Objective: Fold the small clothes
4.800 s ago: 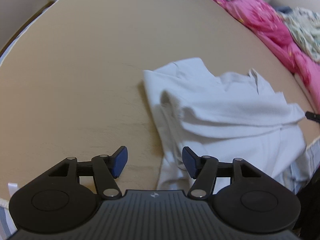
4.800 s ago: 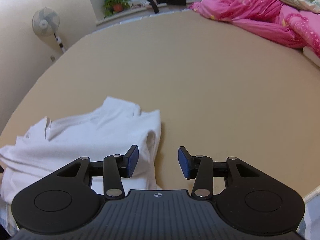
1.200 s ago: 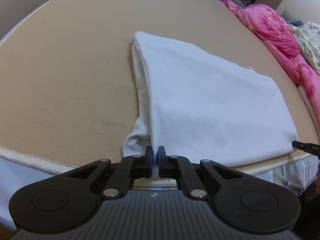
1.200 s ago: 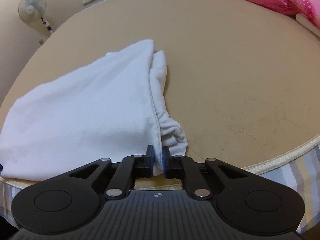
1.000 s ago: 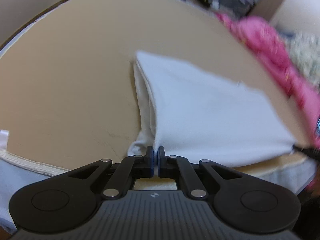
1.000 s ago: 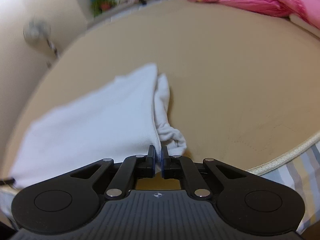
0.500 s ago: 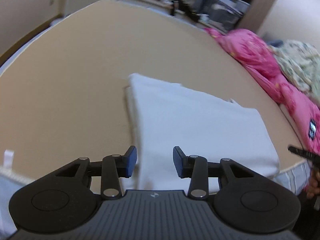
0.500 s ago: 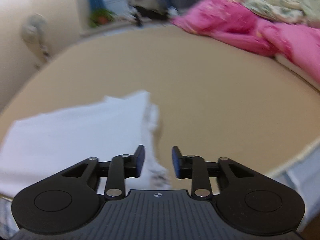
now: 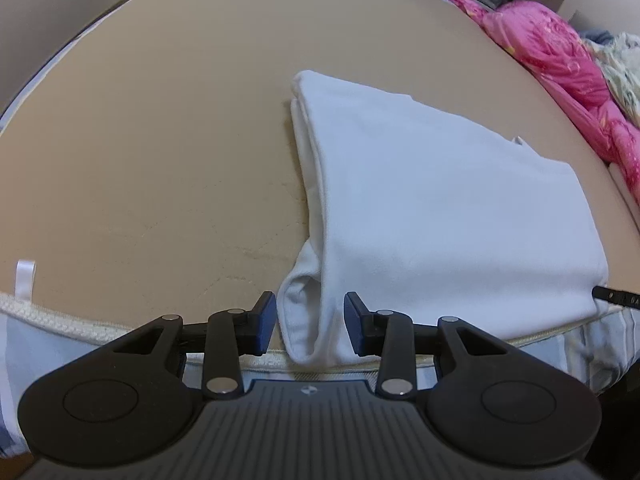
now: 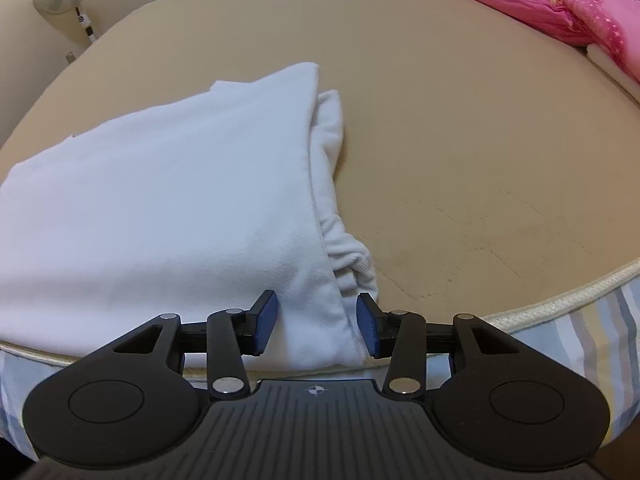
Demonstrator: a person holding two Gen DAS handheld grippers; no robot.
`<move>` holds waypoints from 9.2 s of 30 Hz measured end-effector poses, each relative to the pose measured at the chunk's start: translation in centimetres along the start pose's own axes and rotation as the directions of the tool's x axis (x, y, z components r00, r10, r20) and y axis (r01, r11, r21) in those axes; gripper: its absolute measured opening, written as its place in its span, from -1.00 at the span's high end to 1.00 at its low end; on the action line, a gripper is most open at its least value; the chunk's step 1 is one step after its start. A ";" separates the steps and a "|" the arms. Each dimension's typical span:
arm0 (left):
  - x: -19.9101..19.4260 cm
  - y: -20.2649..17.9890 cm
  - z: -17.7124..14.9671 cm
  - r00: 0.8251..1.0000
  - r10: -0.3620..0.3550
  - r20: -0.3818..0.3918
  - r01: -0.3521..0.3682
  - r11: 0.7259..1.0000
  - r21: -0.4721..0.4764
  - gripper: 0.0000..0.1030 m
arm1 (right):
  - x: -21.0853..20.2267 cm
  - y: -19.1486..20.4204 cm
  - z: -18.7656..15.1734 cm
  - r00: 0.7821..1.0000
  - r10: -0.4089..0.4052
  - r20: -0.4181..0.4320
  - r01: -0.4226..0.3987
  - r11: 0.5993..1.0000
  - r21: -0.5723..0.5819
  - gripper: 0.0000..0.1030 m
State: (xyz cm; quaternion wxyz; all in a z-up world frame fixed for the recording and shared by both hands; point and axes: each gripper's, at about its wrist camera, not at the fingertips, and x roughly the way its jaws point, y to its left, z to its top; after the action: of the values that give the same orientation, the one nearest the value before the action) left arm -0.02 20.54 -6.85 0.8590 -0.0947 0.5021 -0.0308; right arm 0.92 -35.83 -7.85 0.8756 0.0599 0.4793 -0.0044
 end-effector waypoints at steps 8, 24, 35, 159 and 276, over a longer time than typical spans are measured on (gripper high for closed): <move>0.2 0.1 0.7 1.000 0.030 0.005 -0.029 0.998 -0.052 -0.08 | -1.3 1.8 0.8 0.991 -0.060 0.117 0.069 0.995 -0.072 0.02; -0.8 1.0 0.1 0.999 0.029 0.015 -0.028 0.998 -0.058 -0.12 | 0.4 2.1 1.0 0.996 -0.058 0.073 0.064 0.994 -0.089 -0.11; -1.8 1.0 -0.4 0.997 0.053 0.051 -0.049 0.996 -0.074 -0.12 | -1.8 2.2 2.1 0.975 -0.057 0.217 0.074 0.995 -0.071 -0.11; 5.7 -31.4 0.4 0.927 -0.352 0.126 0.329 0.928 0.174 0.45 | 3.5 -5.2 11.4 0.972 0.234 0.032 -0.236 0.963 0.131 -0.19; -5.4 -19.2 -2.9 0.901 0.061 0.430 -0.105 0.991 0.079 -0.73 | -7.0 16.1 -0.7 0.887 0.203 0.414 -0.135 0.973 -0.188 -0.62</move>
State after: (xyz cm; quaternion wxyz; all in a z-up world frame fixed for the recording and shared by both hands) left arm -4.35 2.15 0.11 0.9523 -0.0342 0.3033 0.0023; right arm -2.42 -20.09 -0.68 0.9587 0.0310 0.2660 0.0959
